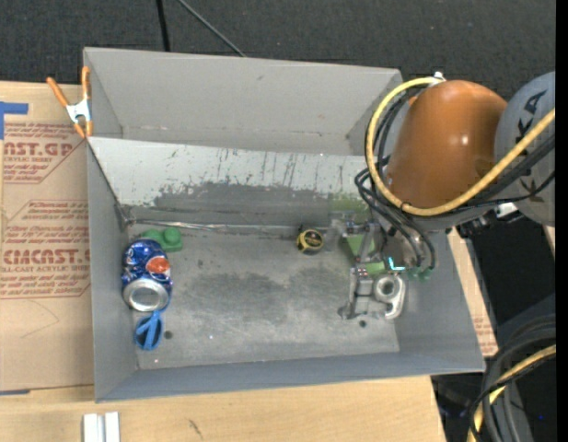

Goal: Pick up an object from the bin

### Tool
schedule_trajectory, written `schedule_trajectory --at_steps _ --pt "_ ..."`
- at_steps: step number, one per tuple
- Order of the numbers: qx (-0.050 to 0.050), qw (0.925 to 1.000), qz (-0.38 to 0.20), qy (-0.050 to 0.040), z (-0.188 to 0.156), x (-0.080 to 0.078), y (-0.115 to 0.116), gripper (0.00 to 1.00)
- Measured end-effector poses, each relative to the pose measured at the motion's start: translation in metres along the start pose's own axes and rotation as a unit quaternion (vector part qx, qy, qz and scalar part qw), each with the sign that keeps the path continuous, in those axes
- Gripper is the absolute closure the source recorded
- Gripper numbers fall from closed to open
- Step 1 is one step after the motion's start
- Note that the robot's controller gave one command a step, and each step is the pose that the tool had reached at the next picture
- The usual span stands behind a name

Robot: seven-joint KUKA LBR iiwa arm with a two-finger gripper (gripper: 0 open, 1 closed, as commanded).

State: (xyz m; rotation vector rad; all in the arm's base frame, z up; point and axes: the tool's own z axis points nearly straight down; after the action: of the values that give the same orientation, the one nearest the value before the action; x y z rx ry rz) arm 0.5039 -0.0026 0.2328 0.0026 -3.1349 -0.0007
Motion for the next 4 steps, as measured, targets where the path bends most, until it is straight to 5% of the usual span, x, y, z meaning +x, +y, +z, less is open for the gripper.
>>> schedule_trajectory --at_steps 1,2,3,4 --pt "0.0 1.0 0.0 -0.0041 -0.004 -0.002 0.0 1.0" --pt "-0.001 0.9997 0.025 -0.0005 0.064 -0.007 0.021 1.0" --pt "0.0 0.9997 0.026 -0.0036 0.06 -0.008 0.02 0.0" --pt "-0.001 0.9991 0.042 -0.0071 0.06 -0.091 0.012 0.0"
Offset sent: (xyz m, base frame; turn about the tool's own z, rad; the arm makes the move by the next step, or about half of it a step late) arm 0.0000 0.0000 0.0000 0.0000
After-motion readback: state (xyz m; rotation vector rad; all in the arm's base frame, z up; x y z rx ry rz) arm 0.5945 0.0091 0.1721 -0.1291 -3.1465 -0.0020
